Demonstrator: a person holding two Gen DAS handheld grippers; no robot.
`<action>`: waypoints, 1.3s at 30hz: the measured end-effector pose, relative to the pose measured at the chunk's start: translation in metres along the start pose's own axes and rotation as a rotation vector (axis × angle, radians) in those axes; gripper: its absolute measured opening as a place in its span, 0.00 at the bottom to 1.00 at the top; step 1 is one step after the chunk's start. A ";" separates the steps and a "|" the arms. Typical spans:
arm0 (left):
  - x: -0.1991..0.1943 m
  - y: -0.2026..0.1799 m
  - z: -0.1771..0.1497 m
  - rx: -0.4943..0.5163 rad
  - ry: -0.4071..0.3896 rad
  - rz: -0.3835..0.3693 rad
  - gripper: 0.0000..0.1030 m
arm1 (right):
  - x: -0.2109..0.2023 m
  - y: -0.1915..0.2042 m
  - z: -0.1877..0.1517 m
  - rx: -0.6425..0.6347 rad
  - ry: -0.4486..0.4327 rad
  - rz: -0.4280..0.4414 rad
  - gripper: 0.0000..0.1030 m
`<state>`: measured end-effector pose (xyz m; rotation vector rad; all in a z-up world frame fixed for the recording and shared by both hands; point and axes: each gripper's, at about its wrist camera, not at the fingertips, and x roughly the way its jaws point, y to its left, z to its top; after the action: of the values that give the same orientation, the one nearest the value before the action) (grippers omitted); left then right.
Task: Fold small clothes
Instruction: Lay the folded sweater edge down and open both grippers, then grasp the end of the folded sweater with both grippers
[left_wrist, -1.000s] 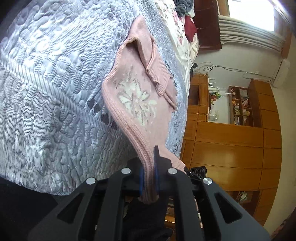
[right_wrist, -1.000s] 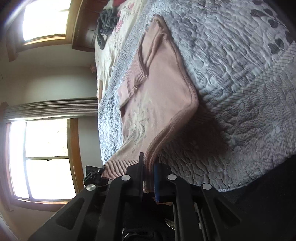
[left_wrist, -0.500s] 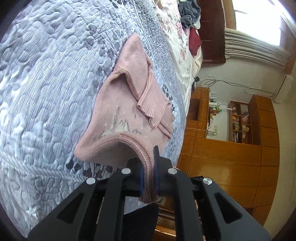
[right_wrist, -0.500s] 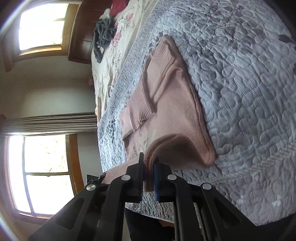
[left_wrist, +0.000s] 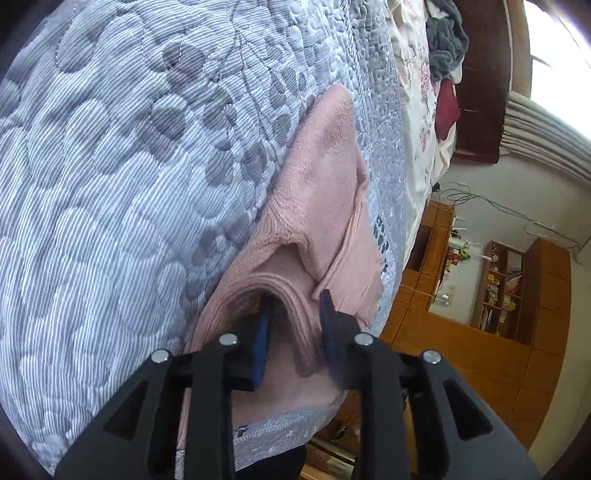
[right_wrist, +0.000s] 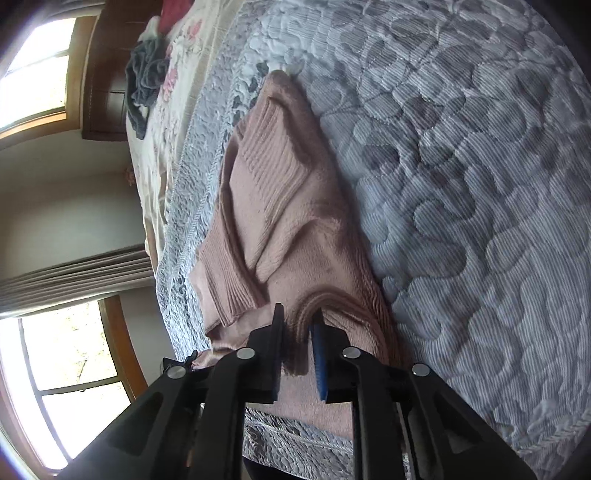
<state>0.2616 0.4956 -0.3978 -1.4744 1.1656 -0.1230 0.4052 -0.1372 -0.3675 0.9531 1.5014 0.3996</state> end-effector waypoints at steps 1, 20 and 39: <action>-0.001 -0.001 0.002 0.005 -0.006 -0.004 0.33 | 0.002 0.001 0.004 0.000 0.007 0.002 0.20; 0.013 -0.058 -0.002 0.496 -0.010 0.385 0.65 | 0.012 0.060 -0.015 -0.573 -0.110 -0.334 0.34; 0.000 -0.091 -0.058 0.767 -0.169 0.466 0.06 | 0.003 0.071 -0.055 -0.730 -0.221 -0.404 0.09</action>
<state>0.2753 0.4381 -0.3072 -0.5161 1.1174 -0.1035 0.3773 -0.0769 -0.3070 0.1059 1.1671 0.4783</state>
